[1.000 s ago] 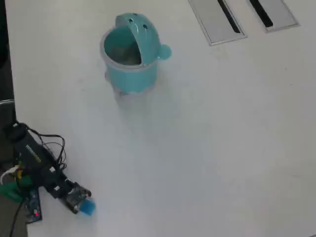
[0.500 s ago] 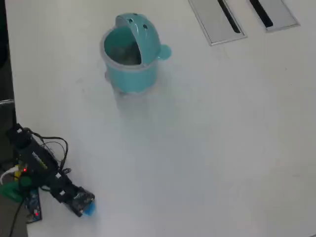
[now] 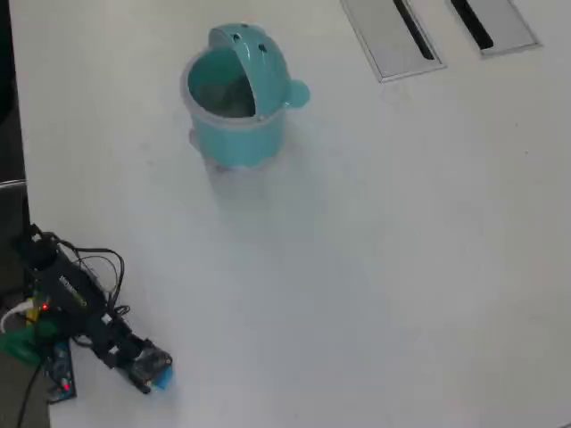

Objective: Grasp RGB lego blocks and put them in the bin one by one.

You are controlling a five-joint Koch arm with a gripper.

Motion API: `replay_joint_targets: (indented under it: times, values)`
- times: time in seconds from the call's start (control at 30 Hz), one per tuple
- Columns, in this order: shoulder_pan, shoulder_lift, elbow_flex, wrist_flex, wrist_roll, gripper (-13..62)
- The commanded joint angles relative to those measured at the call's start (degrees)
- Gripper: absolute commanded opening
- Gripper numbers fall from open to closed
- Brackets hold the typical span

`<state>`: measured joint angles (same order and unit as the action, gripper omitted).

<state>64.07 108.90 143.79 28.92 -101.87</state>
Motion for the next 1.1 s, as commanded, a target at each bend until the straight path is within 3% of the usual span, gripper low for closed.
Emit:
replay_joint_targets:
  times: [0.0,0.33,1.07]
  values:
    - [-0.4,0.0,-2.5,-2.5,-0.4,24.6]
    - [-2.7,0.1,0.4,-8.6,-3.7,11.8]
    - [-24.2,15.2,1.2,-13.1,2.0,11.8]
